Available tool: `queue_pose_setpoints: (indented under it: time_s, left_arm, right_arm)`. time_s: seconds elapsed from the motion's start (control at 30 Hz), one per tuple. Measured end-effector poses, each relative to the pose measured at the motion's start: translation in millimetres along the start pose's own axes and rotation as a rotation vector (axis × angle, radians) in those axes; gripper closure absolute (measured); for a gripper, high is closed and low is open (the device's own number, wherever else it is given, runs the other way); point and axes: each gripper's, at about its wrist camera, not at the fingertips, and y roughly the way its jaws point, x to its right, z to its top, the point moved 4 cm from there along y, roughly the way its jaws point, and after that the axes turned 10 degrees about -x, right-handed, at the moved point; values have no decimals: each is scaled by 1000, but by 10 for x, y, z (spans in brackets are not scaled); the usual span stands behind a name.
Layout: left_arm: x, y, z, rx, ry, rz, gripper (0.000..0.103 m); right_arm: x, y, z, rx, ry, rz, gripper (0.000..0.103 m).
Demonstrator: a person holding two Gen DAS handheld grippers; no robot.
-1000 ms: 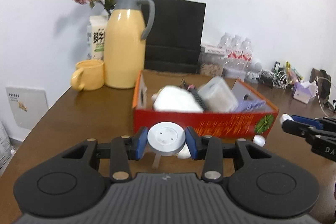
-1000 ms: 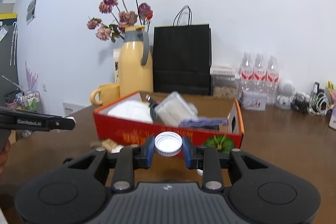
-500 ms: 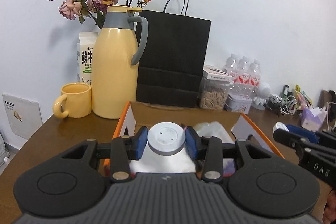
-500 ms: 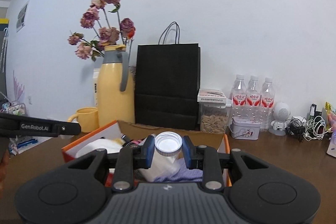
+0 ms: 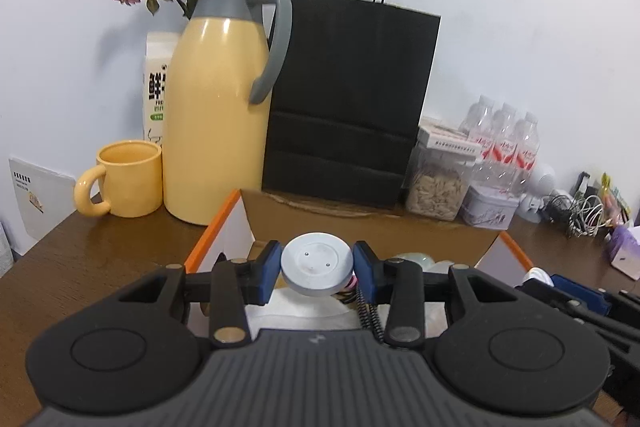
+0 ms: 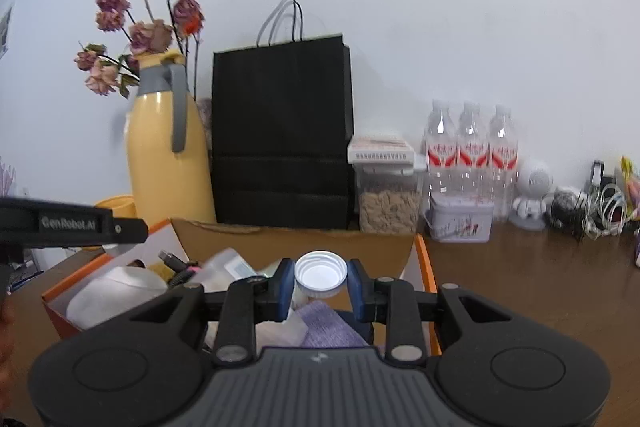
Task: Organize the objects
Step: 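Carry the white lid and small cap over the cardboard box, then lower the lid and cap into the box and open both tools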
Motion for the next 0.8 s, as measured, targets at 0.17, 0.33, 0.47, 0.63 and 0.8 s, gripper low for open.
queue_pose_setpoints:
  time_s: [0.17, 0.33, 0.47, 0.63, 0.8]
  left_arm:
    - [-30, 3, -40, -2, 1, -1, 62]
    - [8, -59, -58, 27, 21, -1, 54]
    - [5, -169, -48, 76, 19, 3, 5]
    - [-18, -271, -37, 110, -4, 23, 0]
    - [-32, -265, -41, 98, -13, 35, 0]
  right_arm:
    - [20, 21, -45, -13, 6, 2, 76]
    - [-3, -12, -56, -11, 0, 8, 75]
    - [26, -52, -50, -2, 25, 4, 56]
    - [40, -130, -42, 26, 46, 37, 11]
    - [-6, -168, -46, 33, 29, 38, 0]
